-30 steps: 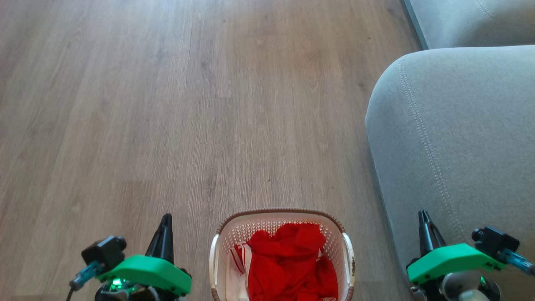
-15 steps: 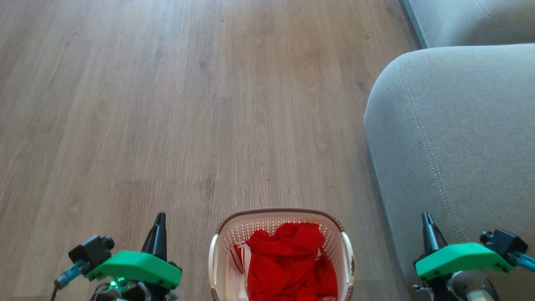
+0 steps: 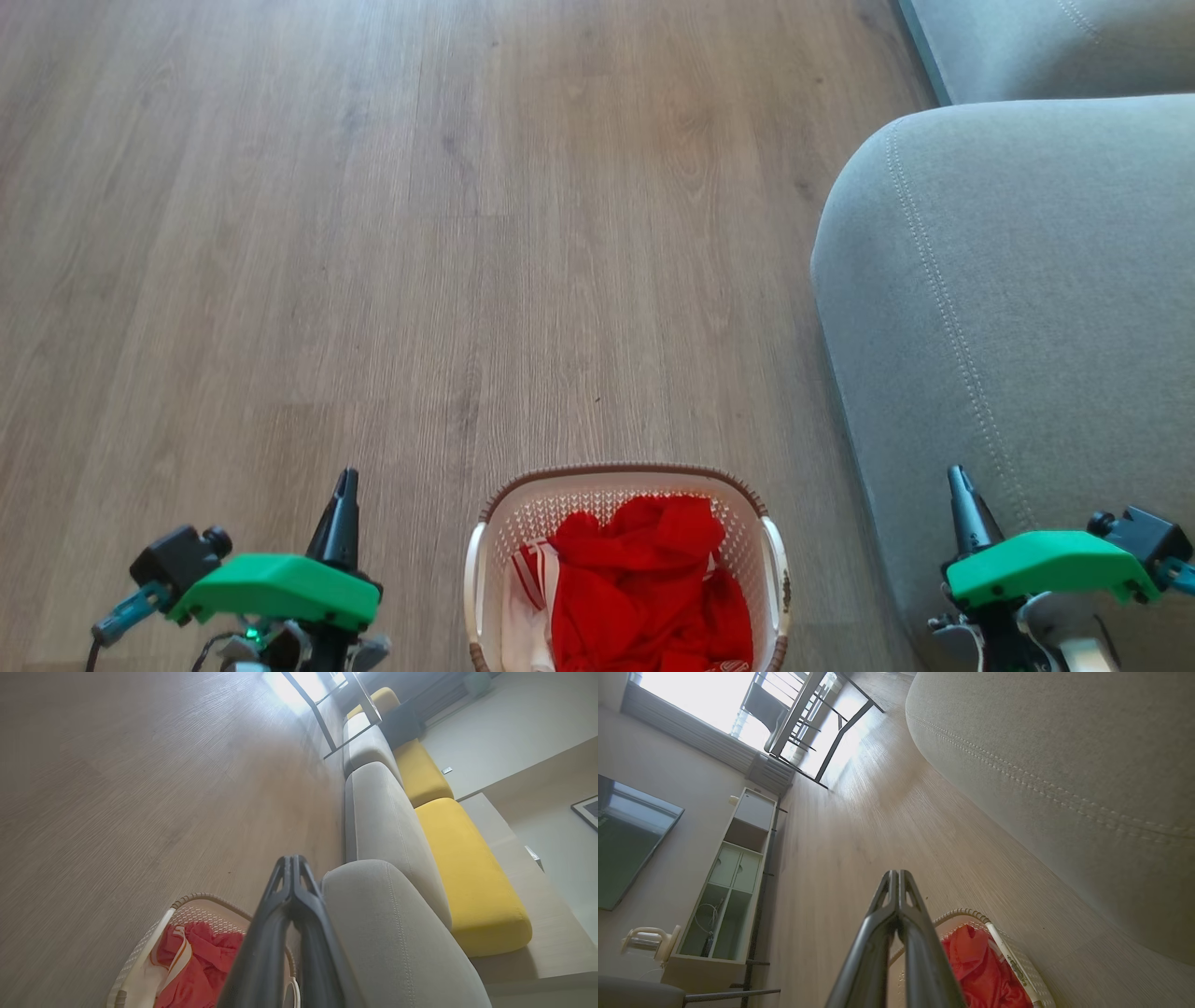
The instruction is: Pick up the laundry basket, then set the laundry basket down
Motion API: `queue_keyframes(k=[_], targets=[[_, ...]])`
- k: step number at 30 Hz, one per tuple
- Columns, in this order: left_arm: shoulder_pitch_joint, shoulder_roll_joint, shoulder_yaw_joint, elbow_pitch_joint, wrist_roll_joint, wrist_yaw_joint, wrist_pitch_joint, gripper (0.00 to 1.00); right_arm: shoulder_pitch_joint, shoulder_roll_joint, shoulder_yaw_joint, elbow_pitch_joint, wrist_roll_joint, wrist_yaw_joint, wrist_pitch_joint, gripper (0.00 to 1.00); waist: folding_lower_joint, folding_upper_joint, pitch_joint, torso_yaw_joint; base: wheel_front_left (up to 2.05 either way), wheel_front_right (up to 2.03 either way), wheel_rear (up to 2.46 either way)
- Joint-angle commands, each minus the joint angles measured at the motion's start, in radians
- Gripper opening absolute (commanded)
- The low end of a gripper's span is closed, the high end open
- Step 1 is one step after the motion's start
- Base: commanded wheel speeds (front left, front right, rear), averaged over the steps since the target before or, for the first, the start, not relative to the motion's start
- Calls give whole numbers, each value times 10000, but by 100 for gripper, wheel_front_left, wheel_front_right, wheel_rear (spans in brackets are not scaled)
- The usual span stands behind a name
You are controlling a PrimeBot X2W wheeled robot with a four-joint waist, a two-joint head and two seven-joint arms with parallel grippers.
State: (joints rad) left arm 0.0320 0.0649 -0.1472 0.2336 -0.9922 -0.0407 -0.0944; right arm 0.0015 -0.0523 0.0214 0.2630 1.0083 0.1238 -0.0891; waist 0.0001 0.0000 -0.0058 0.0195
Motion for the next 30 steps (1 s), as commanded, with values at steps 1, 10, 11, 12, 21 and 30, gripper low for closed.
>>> queue_keyframes(k=[1, 10, 11, 12, 21, 30], targets=[[-638, 155, 344, -286, -311, -85, 76, 0, -527, -195, -12, -296, 305, 37, 101, 0, 0, 0, 2, -5, 0, 0, 0], [-749, 161, 621, -228, -1273, -210, 327, 0, -609, -200, -165, -281, 1227, 42, 354, 0, 0, 0, 16, -34, 0, 0, 0], [-761, 161, 652, -222, -1380, -224, 355, 0, -618, -201, -182, -280, 1330, 42, 382, 0, 0, 0, 17, -37, 0, 0, 0], [-773, 161, 683, -215, -1486, -238, 383, 0, -627, -201, -199, -278, 1432, 43, 411, 0, 0, 0, 19, -41, 0, 0, 0], [-885, 161, 966, -157, -2439, -363, 638, 0, -710, -202, -357, -263, 2347, 48, 668, 0, 0, 0, 32, -70, 0, 0, 0], [-997, 158, 1254, -98, -3387, -488, 897, 0, -793, -201, -519, -248, 3258, 53, 927, 0, 0, 0, 46, -99, 0, 0, 0]])
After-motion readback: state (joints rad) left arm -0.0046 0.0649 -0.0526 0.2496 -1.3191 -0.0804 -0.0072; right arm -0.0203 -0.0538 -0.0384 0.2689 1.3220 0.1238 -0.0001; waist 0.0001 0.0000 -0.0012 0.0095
